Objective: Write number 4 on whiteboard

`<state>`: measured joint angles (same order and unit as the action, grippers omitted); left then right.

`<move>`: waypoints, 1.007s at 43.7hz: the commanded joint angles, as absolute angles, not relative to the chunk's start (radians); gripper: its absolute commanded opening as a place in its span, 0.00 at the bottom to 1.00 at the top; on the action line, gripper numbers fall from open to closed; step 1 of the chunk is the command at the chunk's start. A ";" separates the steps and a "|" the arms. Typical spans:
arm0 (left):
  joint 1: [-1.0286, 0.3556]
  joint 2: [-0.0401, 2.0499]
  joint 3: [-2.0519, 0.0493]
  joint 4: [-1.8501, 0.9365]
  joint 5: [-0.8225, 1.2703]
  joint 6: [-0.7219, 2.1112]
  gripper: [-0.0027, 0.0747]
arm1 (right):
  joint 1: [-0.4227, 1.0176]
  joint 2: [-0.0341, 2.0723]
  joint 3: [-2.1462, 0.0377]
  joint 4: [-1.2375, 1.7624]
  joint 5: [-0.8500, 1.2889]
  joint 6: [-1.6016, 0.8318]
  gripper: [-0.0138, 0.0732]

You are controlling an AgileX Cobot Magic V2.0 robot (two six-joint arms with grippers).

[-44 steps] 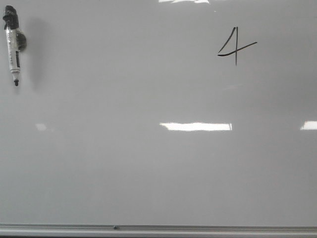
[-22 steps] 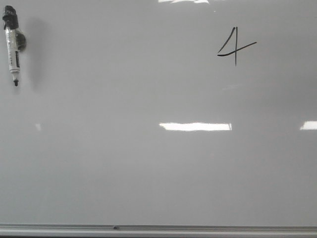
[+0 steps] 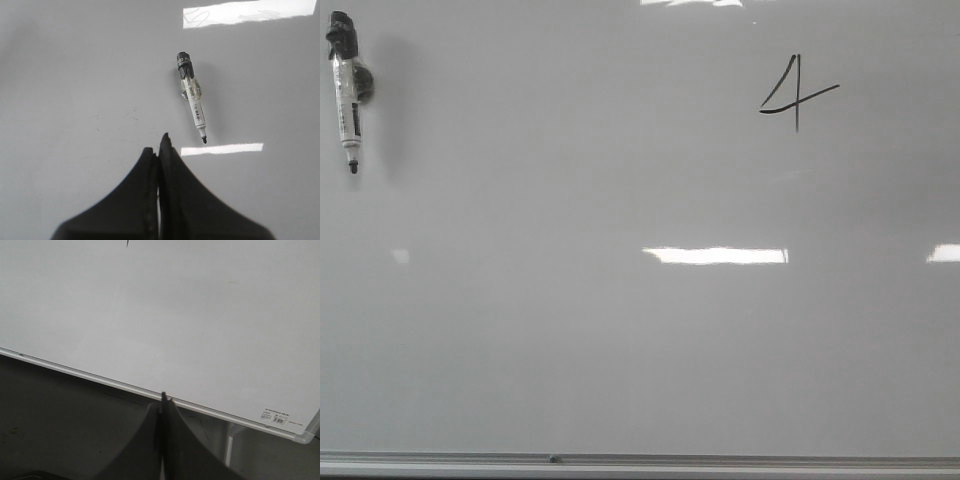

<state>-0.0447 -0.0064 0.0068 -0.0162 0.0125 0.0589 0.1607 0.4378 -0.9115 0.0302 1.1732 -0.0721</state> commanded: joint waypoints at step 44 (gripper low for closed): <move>-0.051 -0.019 0.012 -0.027 -0.074 0.059 0.01 | -0.004 0.159 -0.495 0.015 0.520 -0.072 0.08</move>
<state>-0.0447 -0.0064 0.0068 -0.0162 0.0110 0.0589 0.0340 0.2013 -0.5789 0.0244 0.7701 -0.0721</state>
